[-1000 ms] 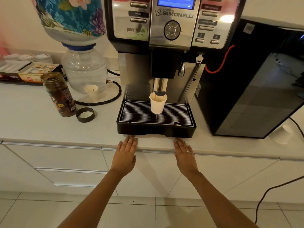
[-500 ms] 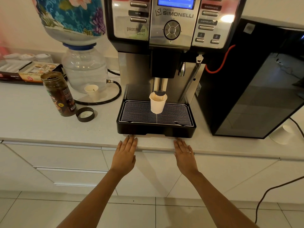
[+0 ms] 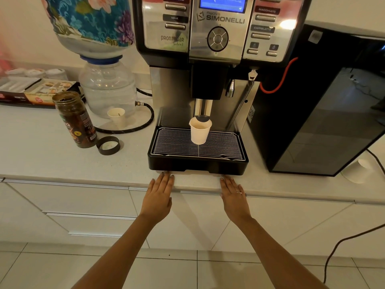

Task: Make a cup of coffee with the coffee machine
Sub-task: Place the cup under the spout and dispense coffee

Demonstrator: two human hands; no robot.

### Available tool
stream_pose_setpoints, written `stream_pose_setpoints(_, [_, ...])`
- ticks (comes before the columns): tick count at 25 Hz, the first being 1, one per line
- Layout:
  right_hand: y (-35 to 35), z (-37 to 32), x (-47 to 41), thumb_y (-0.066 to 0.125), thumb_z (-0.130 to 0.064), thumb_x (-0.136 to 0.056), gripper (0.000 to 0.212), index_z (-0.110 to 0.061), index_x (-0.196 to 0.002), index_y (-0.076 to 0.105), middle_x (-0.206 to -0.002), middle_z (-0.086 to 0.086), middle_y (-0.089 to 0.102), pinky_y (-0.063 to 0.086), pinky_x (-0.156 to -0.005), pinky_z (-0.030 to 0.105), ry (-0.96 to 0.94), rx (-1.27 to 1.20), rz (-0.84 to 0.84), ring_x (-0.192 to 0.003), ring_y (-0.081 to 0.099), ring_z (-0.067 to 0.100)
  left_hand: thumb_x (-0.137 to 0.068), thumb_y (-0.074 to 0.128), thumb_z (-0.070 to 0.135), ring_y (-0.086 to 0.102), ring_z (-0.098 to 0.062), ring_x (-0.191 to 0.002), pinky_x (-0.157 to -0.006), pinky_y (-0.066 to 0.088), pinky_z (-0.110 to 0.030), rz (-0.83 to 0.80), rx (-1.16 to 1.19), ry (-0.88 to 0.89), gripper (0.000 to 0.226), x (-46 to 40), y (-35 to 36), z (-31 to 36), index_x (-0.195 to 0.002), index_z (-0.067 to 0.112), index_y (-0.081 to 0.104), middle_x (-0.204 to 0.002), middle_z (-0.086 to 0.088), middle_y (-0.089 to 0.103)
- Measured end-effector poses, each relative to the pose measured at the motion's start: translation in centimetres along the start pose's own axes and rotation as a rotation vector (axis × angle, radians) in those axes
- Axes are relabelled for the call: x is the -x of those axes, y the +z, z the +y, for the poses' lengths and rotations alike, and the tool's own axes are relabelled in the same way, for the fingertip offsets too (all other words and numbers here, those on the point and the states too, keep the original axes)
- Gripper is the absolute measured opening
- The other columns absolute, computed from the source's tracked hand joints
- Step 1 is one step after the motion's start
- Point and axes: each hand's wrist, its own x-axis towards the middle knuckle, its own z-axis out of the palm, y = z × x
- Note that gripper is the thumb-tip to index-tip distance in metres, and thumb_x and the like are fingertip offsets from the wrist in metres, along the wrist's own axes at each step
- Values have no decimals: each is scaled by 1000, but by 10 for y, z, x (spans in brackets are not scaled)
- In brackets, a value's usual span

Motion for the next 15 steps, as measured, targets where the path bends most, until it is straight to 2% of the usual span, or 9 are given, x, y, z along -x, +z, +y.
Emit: stream_pose_setpoints(15, [1,1,0,40,-20,-99,54,-14,-148,18,-158,6,17,12,-117,42,-1,1,0,-146,11,22,-97,43,30,-7,-24,-147,-117,-2,-41,3,1,-7,71,1,0,1,-151,16,0,-160,-7,-3])
